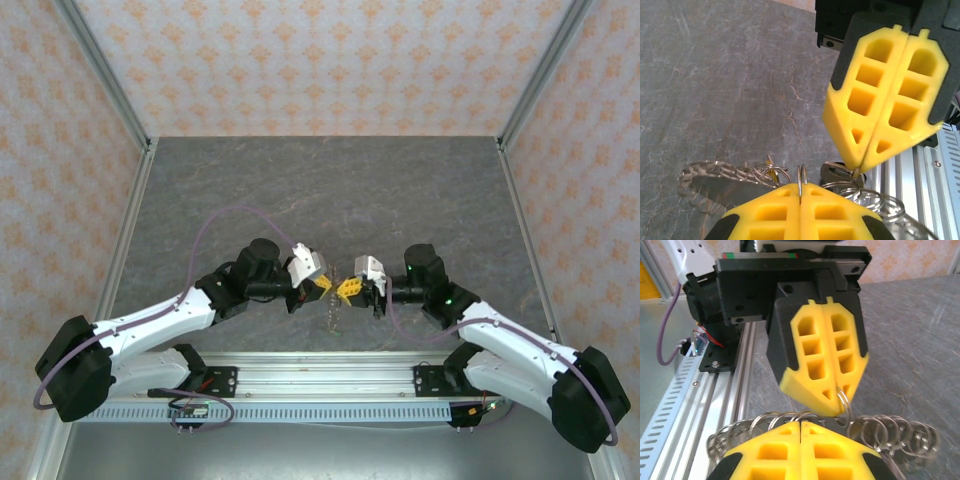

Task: Put the keys on the keyring

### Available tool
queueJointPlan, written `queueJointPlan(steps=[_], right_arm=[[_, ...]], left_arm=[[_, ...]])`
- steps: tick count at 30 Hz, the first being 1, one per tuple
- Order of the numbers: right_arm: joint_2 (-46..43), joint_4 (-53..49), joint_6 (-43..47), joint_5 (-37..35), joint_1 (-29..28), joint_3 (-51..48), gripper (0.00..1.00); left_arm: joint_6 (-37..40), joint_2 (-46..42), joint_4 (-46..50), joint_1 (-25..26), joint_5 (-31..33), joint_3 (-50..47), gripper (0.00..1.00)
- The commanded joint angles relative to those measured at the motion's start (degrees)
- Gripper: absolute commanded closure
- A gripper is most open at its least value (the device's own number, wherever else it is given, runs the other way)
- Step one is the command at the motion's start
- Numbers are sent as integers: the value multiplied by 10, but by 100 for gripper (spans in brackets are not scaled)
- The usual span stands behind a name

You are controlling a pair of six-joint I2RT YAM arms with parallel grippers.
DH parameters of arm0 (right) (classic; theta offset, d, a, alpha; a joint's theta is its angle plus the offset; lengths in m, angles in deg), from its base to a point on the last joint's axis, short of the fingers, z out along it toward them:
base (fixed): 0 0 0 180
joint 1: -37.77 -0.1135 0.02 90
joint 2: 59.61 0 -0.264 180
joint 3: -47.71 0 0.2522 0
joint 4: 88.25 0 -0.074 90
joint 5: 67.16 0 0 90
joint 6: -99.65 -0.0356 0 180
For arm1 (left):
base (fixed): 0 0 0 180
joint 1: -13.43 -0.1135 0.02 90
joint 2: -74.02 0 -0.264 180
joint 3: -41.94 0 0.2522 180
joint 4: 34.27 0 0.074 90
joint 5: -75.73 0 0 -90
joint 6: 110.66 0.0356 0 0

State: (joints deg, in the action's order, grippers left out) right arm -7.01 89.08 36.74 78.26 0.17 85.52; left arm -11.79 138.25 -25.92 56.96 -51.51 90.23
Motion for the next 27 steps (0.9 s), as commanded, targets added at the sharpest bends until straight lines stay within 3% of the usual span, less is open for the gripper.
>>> queueJointPlan(steps=[1,18,27], right_arm=[[-22,-3,24,-38,-3,20,100],[-31,-58,81,-102,-3,48,100],[-3,-5,46,-12,-3,57,100]], left_arm=[[9,-22,-7,5,-18,14,100],[16,-26,6,4,-10,16,100],[17,-21,9,4,-7,17,100]])
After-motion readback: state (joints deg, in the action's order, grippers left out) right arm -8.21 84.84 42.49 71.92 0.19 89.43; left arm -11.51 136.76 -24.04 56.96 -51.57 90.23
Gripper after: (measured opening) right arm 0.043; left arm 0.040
